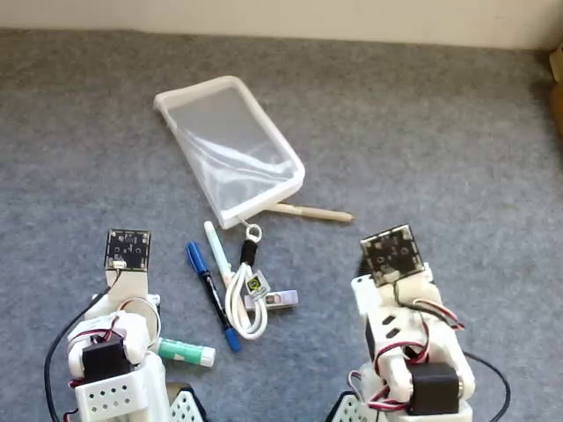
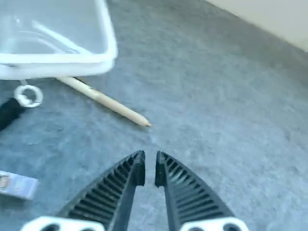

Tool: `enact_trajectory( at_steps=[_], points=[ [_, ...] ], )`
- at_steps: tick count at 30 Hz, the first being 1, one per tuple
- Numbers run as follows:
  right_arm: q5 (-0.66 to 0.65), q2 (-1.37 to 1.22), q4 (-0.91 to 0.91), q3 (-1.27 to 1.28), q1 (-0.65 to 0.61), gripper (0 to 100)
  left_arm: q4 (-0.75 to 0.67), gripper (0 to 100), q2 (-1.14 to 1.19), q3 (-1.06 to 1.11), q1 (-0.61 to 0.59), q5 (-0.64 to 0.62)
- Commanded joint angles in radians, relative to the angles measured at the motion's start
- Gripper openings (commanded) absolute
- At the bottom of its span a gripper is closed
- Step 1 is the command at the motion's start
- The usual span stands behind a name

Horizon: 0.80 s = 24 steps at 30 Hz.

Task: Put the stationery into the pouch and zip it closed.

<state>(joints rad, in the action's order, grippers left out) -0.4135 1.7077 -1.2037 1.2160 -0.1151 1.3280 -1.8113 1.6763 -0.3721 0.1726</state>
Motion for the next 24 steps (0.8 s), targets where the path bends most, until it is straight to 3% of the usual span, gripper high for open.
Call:
enact_trajectory(
  at_steps=[1,10,17,24],
  points=[
    [0.066,-0.217,-0.038,-0.222,-0.067,5.6,0.005,4,-0.01,0.018,0.002,-0.012],
    [0.267,-0.656,-0.088,-0.558,-0.226,6.0,0.005,4,-0.01,0.018,0.002,-0.012],
    [0.399,-0.854,-0.058,-0.599,-0.315,16.6,0.005,4,-0.01,0.018,0.002,-0.012],
    [0.454,-1.035,0.101,-0.598,-0.426,16.3,0.005,4,-0.01,0.018,0.002,-0.012]
  ],
)
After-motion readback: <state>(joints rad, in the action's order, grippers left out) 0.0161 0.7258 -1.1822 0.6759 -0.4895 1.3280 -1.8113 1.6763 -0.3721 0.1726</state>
